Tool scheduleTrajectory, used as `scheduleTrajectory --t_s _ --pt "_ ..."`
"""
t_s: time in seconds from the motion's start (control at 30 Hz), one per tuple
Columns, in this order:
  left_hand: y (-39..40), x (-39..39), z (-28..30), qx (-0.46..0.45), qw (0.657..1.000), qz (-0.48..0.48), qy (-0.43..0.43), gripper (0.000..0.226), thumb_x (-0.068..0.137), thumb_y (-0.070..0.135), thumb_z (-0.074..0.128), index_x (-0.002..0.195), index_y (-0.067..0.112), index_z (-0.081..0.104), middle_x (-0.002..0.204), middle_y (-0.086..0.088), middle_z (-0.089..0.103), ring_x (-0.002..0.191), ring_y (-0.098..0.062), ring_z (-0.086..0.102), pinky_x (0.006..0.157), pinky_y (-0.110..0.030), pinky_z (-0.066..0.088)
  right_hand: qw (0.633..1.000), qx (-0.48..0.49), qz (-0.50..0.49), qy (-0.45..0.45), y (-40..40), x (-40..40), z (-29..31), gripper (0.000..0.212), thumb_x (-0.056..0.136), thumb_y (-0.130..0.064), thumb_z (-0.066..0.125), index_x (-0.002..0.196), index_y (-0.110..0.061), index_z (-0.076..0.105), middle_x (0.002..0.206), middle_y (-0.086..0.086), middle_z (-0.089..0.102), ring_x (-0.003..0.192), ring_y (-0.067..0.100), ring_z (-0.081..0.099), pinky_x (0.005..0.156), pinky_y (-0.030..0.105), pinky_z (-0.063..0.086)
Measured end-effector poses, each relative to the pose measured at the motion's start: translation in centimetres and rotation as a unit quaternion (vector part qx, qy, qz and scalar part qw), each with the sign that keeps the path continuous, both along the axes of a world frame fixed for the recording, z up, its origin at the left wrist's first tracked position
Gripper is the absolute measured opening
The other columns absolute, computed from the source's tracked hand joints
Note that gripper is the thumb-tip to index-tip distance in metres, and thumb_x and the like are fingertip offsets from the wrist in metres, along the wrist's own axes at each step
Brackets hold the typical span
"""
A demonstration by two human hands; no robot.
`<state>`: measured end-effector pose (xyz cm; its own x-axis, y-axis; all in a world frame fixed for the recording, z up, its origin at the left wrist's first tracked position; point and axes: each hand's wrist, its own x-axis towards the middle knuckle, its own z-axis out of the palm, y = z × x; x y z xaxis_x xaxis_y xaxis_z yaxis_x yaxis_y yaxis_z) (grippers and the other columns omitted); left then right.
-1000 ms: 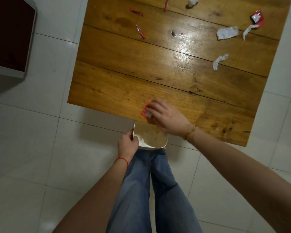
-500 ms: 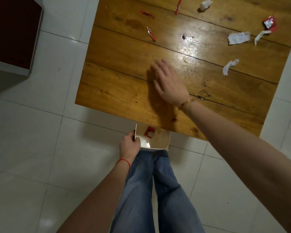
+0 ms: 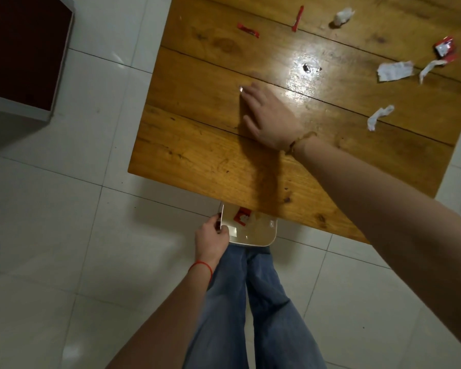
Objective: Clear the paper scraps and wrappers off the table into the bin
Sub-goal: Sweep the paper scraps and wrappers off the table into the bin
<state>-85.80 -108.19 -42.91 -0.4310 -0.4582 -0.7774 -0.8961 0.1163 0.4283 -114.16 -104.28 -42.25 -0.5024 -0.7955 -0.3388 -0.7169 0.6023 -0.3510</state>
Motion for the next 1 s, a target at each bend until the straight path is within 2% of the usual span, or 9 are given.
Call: scheduleTrajectory --t_s 0.2,0.4,0.5,0.63,0.77,0.87,0.93,1.0 --pt "0.3 0.2 0.2 -0.011 1.000 -0.011 0.005 0.030 0.083 0.010 0.051 0.107 0.016 0.067 0.091 -0.008 0.072 0.081 -0.024 0.064 0.073 -0.027 0.047 0.994 -0.027 0.083 -0.060 6.6 11.1 0.3 0.057 0.099 -0.042 0.031 0.149 -0.016 0.027 0.156 0.005 0.027 0.148 0.018 0.010 0.119 0.036 0.001" --pt "1.3 1.0 0.5 -0.023 1.000 -0.016 -0.002 0.027 0.086 0.015 0.052 0.109 0.018 0.067 0.096 -0.009 0.072 0.090 -0.028 0.065 0.077 -0.030 0.048 0.989 -0.042 0.095 -0.102 11.2 18.7 0.3 0.049 0.100 -0.035 0.033 0.142 -0.012 0.041 0.149 0.007 0.040 0.145 0.020 0.023 0.121 0.036 0.009" --pt "2.1 1.9 1.3 -0.033 0.999 -0.020 -0.006 0.028 0.084 0.012 0.051 0.108 0.014 0.067 0.095 -0.013 0.072 0.090 -0.033 0.064 0.075 -0.030 0.045 0.992 -0.050 0.063 -0.099 12.4 20.3 1.1 0.046 0.100 -0.034 0.033 0.139 -0.011 0.045 0.143 0.007 0.047 0.142 0.022 0.029 0.120 0.035 0.017" --pt "2.9 3.1 2.8 -0.028 0.999 0.011 -0.020 0.022 0.082 0.011 0.050 0.094 0.006 0.068 0.086 -0.020 0.069 0.085 -0.038 0.061 0.064 -0.029 0.040 0.996 -0.046 -0.002 -0.076 13.6 21.2 2.3 0.047 0.099 -0.034 0.037 0.138 -0.009 0.046 0.141 0.008 0.049 0.138 0.023 0.033 0.117 0.035 0.025" --pt "3.8 4.5 5.6 -0.040 0.999 0.012 -0.029 0.026 0.082 0.012 0.050 0.100 0.009 0.069 0.091 -0.017 0.070 0.088 -0.038 0.061 0.074 -0.035 0.048 0.992 -0.061 -0.096 -0.062 15.5 22.0 5.2 0.048 0.097 -0.031 0.044 0.141 -0.011 0.042 0.143 0.008 0.047 0.137 0.023 0.034 0.116 0.033 0.022" --pt "4.1 5.1 8.1 -0.046 0.999 0.012 -0.016 0.028 0.081 0.011 0.051 0.103 0.010 0.069 0.095 -0.014 0.071 0.089 -0.034 0.062 0.072 -0.030 0.045 0.983 -0.067 -0.160 -0.057 17.2 22.5 7.7 0.046 0.097 -0.029 0.046 0.140 -0.012 0.043 0.142 0.007 0.047 0.136 0.022 0.036 0.116 0.034 0.025" --pt "4.3 5.1 9.9 -0.047 0.999 0.011 -0.001 0.028 0.081 0.010 0.052 0.103 0.010 0.069 0.092 -0.012 0.071 0.081 -0.030 0.061 0.068 -0.027 0.042 0.974 -0.074 -0.205 -0.057 18.3 22.8 9.5 0.045 0.097 -0.030 0.046 0.138 -0.014 0.043 0.140 0.006 0.048 0.134 0.021 0.038 0.116 0.036 0.028" --pt "4.4 4.8 11.9 -0.048 0.999 0.006 0.014 0.026 0.080 0.010 0.052 0.099 0.011 0.069 0.078 -0.006 0.069 0.067 -0.022 0.057 0.058 -0.026 0.039 0.966 -0.084 -0.240 -0.051 19.4 23.2 11.3 0.044 0.096 -0.028 0.048 0.137 -0.014 0.044 0.139 0.006 0.048 0.133 0.021 0.039 0.115 0.037 0.030"
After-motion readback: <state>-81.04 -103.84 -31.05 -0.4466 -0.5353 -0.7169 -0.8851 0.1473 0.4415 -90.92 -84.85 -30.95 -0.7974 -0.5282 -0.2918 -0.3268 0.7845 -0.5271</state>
